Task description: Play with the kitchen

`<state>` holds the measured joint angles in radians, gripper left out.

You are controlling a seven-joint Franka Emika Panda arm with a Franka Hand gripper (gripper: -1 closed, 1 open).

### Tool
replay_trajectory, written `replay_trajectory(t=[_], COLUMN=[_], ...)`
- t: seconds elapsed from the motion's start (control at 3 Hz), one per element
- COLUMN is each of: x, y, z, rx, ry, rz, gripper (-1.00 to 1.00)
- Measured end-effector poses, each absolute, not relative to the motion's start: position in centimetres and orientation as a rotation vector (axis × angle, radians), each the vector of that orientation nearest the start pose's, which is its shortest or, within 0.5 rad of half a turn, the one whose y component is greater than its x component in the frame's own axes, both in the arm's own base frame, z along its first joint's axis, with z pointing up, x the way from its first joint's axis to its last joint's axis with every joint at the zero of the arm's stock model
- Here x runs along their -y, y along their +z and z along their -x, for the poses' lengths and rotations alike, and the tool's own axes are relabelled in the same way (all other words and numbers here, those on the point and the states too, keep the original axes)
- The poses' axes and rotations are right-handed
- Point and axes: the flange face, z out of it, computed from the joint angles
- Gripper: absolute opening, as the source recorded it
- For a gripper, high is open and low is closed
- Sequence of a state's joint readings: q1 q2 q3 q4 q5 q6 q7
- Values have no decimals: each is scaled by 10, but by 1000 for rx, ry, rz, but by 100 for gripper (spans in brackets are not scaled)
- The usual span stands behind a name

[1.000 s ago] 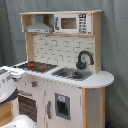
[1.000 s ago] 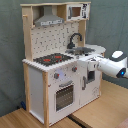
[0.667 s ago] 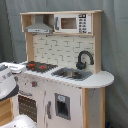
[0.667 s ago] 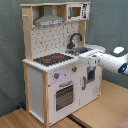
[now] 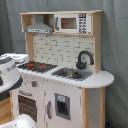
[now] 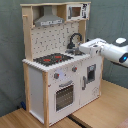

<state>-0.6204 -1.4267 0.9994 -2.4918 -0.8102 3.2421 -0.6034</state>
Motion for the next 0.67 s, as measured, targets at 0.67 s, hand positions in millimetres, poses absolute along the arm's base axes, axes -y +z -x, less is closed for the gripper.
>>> replay_trajectory(t=[0.67], x=[-344], y=[580], z=[-308], rx=[-1358], ry=[585], rz=[-444], gripper=[100])
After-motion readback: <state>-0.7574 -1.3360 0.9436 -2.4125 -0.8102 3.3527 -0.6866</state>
